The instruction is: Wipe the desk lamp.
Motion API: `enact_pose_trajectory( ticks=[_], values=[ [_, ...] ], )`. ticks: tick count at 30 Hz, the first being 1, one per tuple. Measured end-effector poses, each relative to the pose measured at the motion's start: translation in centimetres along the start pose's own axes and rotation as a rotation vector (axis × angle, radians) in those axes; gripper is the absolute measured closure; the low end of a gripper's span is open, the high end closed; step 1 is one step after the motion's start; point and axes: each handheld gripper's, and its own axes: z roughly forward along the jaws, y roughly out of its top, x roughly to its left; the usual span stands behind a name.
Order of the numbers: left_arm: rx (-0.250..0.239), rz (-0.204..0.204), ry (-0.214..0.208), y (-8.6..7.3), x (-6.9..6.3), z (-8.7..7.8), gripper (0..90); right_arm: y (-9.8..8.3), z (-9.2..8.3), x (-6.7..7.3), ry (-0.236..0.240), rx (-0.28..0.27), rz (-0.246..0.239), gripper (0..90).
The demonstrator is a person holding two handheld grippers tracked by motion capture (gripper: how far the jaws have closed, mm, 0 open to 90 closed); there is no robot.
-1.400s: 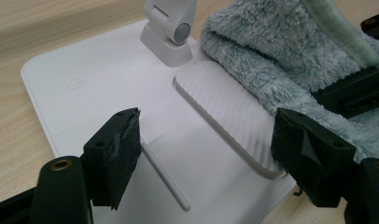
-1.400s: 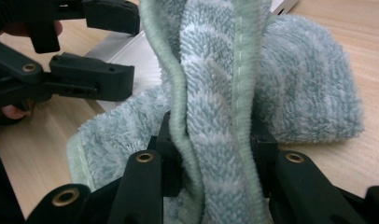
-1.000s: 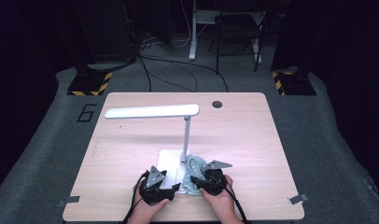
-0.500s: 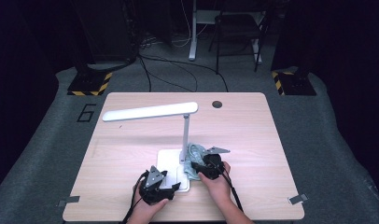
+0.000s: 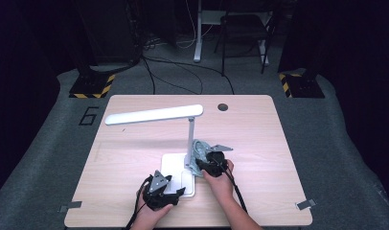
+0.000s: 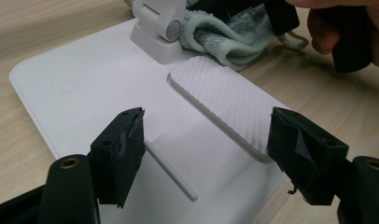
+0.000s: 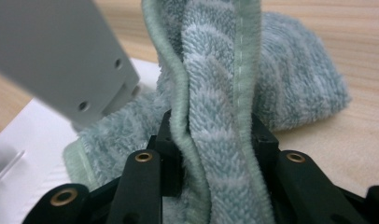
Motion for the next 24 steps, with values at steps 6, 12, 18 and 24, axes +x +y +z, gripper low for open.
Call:
enact_pose_trajectory(
  ticks=[6,12,18,24],
  values=[
    [0.002,0.003,0.005,0.0,-0.1,0.0,27.5,-1.4,-1.3,0.6,0.046,0.019,0.011,66.0],
    [0.011,0.004,-0.001,0.0,0.0,-0.1,27.5,-3.1,-3.1,1.7,0.081,0.039,-0.029,66.6],
    [0.011,0.003,-0.001,0.0,0.0,-0.1,27.5,-4.2,-4.3,2.0,0.122,0.052,-0.053,66.4],
    [0.01,0.0,-0.004,0.0,0.0,-0.1,27.4,-5.0,-5.2,2.1,0.156,0.05,-0.05,66.1]
  ],
)
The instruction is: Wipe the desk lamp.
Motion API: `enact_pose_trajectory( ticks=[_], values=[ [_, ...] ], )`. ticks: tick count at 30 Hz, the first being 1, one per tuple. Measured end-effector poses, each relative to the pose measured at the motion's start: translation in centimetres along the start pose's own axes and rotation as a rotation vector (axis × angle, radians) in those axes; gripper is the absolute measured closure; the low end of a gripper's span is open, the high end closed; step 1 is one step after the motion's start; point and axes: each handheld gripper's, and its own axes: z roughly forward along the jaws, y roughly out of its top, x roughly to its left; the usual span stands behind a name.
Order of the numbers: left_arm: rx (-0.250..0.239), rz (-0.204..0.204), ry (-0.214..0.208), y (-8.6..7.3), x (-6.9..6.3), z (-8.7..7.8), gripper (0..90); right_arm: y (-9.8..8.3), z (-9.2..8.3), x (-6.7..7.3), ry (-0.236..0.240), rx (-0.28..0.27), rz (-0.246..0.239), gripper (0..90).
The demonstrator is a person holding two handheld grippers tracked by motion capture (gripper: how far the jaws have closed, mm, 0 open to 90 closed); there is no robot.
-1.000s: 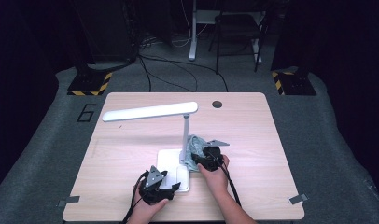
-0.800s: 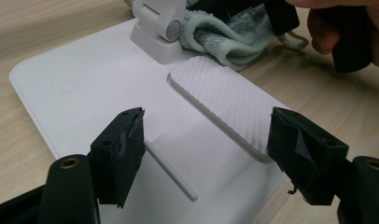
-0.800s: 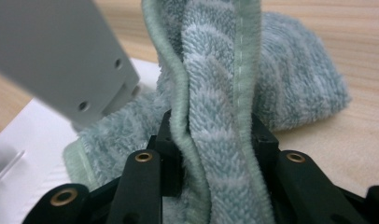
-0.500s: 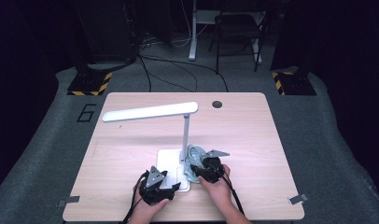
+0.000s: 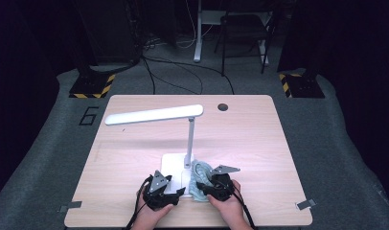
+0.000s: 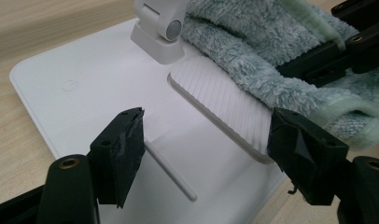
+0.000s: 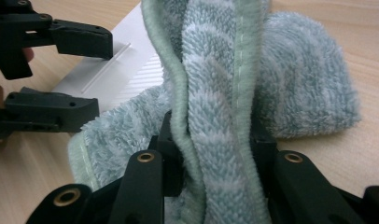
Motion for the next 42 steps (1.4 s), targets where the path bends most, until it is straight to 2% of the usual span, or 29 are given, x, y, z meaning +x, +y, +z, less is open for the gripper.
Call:
enact_pose_trajectory(
  ticks=[1,3,7,12,13,15,17,19,20,22,24,27,29,34,35,38,42],
  values=[
    [0.002,-0.004,-0.004,0.0,0.0,0.0,27.4,-0.1,-0.2,0.0,0.002,0.005,0.018,66.0],
    [0.002,-0.003,-0.007,0.0,0.1,0.0,27.4,0.0,-0.9,-0.3,0.006,-0.016,0.02,65.9],
    [-0.001,0.0,-0.007,0.0,0.1,0.0,27.4,0.4,-2.3,-0.9,-0.026,-0.097,0.006,65.6],
    [-0.006,-0.007,-0.001,0.0,0.1,0.0,27.4,0.4,-3.5,-1.4,-0.067,-0.136,-0.013,65.3],
    [-0.008,-0.008,-0.002,0.0,0.1,0.1,27.4,0.3,-3.8,-1.6,-0.061,-0.143,0.003,65.3],
    [-0.006,-0.002,-0.006,0.0,0.1,0.0,27.4,0.5,-4.5,-2.0,-0.071,-0.161,0.007,65.0],
    [-0.009,-0.008,-0.002,0.0,0.1,0.1,27.4,0.8,-5.5,-2.2,-0.09,-0.184,0.012,64.8],
    [-0.008,-0.009,-0.003,0.0,0.1,0.1,27.4,0.7,-7.3,-3.1,-0.14,-0.206,-0.001,64.6],
    [-0.008,-0.009,-0.003,0.0,0.1,0.1,27.4,0.7,-7.3,-3.1,-0.14,-0.206,-0.001,64.6],
    [-0.008,-0.008,-0.002,0.0,0.1,0.1,27.4,0.0,-8.6,-4.2,-0.231,-0.213,-0.021,64.0],
    [-0.009,-0.01,-0.003,0.0,0.1,0.1,27.4,-0.4,-8.9,-4.7,-0.236,-0.226,-0.007,63.9],
    [-0.008,-0.008,-0.002,0.0,0.1,0.1,27.4,-1.2,-9.4,-6.1,-0.245,-0.24,0.045,63.9],
    [-0.009,-0.01,-0.002,0.0,0.1,0.1,27.3,-1.5,-9.8,-7.3,-0.283,-0.253,0.059,63.8],
    [-0.009,-0.01,-0.002,0.0,0.1,0.1,27.4,-1.9,-9.9,-8.4,-0.31,-0.243,0.087,63.7],
    [-0.008,-0.009,-0.002,0.0,0.1,0.1,27.4,-2.1,-9.6,-8.9,-0.321,-0.217,0.101,63.7],
    [-0.009,-0.01,-0.002,0.0,0.1,0.1,27.3,-2.4,-9.3,-9.3,-0.327,-0.2,0.11,63.7],
    [-0.009,-0.01,-0.003,0.0,0.1,0.1,27.4,-2.7,-8.3,-9.6,-0.355,-0.137,0.114,62.6]
  ],
)
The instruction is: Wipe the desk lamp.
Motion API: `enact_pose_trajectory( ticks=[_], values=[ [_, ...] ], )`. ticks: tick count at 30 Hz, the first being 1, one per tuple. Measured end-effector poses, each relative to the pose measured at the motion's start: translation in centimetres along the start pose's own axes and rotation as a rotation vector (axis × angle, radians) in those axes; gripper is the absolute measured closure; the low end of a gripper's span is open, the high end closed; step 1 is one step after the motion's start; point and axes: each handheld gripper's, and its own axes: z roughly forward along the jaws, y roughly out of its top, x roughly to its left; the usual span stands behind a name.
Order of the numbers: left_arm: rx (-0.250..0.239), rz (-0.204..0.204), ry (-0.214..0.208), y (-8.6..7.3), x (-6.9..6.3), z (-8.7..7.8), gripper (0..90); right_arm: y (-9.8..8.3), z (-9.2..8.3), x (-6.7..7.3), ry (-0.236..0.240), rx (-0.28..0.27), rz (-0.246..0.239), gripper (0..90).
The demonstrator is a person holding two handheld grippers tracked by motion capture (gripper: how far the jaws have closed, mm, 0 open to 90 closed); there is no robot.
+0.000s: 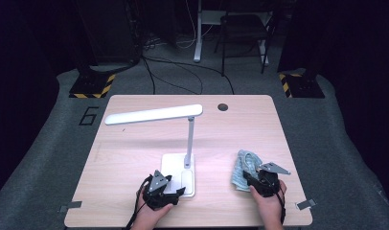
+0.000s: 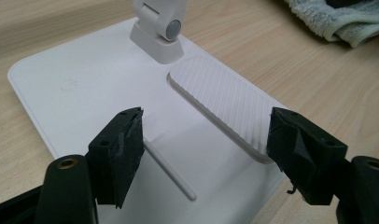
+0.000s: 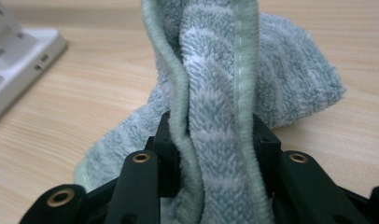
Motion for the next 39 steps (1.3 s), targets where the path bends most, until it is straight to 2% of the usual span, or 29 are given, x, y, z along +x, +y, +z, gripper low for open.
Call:
enact_pose_trajectory(
  ticks=[2,4,11,16,21,25,27,29,31,34,37,38,39],
  values=[
    [0.0,-0.001,0.0,0.0,0.0,0.0,27.4,-0.2,0.4,-0.1,-0.007,0.01,-0.005,61.5],
    [0.0,0.0,0.0,0.0,0.0,0.0,27.4,-0.3,0.4,-0.2,-0.011,0.013,0.023,61.0],
    [0.0,0.0,0.0,0.0,0.0,0.0,27.4,-0.4,0.5,-0.2,-0.019,0.013,0.025,59.3],
    [0.0,0.0,0.0,0.0,0.0,0.0,27.4,-0.4,0.3,-0.2,-0.017,0.008,0.045,51.5],
    [0.001,0.001,-0.001,0.0,0.0,0.0,27.3,-0.1,-0.3,0.3,-0.016,-0.039,0.027,44.7],
    [0.001,0.0,-0.001,0.0,0.0,0.0,27.3,0.2,-0.9,0.6,-0.025,-0.065,0.002,43.0],
    [0.001,0.0,-0.001,0.0,0.0,0.0,27.3,0.3,-1.2,0.6,-0.03,-0.078,0.01,42.0],
    [-0.001,-0.002,-0.003,0.0,0.1,0.0,27.3,0.4,-1.6,0.5,-0.014,-0.108,0.037,40.1],
    [0.009,0.0,-0.014,0.0,0.1,-0.1,27.3,0.5,-1.8,0.5,-0.008,-0.116,0.037,39.7],
    [0.008,0.004,-0.022,0.0,0.3,-0.1,27.4,0.8,-2.6,0.8,-0.017,-0.159,-0.002,37.9],
    [0.009,0.004,-0.024,0.1,0.3,-0.1,27.3,0.9,-3.0,1.0,-0.021,-0.179,0.0,36.1],
    [0.009,0.005,-0.023,0.1,0.3,-0.1,27.3,1.1,-3.1,1.2,-0.003,-0.192,0.013,34.0],
    [0.008,0.008,-0.025,0.1,0.3,0.0,26.6,1.6,-3.2,1.6,0.049,-0.214,0.028,32.9]
  ],
)
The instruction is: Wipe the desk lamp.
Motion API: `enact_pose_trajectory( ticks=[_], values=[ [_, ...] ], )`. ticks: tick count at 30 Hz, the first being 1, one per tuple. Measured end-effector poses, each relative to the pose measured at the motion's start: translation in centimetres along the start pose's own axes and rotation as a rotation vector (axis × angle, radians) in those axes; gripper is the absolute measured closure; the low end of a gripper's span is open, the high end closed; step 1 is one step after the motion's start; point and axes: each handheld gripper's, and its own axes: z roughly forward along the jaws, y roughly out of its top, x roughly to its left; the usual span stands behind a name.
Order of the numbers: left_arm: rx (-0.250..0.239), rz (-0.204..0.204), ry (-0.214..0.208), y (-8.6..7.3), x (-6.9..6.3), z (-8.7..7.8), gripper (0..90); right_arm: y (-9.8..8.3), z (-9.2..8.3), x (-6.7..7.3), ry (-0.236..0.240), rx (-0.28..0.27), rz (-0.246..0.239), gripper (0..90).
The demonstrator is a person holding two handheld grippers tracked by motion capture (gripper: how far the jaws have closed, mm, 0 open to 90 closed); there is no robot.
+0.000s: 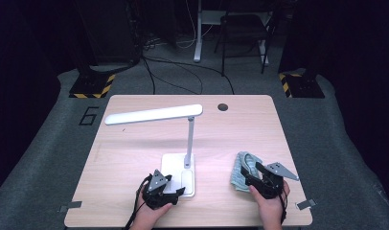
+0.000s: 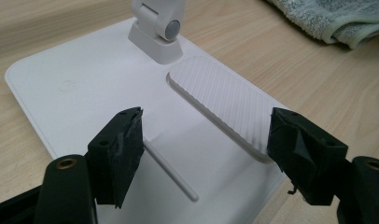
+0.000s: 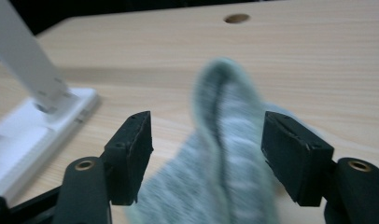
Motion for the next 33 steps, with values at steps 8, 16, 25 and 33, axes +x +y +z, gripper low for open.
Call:
enact_pose_trajectory(
  ticks=[8,16,25,33],
  values=[
    [0.005,0.009,-0.012,0.1,0.2,-0.2,27.4,1.9,-0.2,2.7,0.048,-0.027,-0.085,34.5],
    [0.013,0.005,-0.043,0.7,0.5,-1.5,34.5,3.9,1.0,6.1,0.167,-0.06,-0.166,40.2],
    [0.034,-0.036,0.002,0.5,1.8,-3.0,34.7,5.5,4.0,10.3,0.207,-0.034,-0.237,35.5],
    [0.059,-0.074,0.022,0.0,2.3,-3.2,34.8,6.4,6.3,12.7,0.234,-0.056,-0.251,36.8]
  ],
)
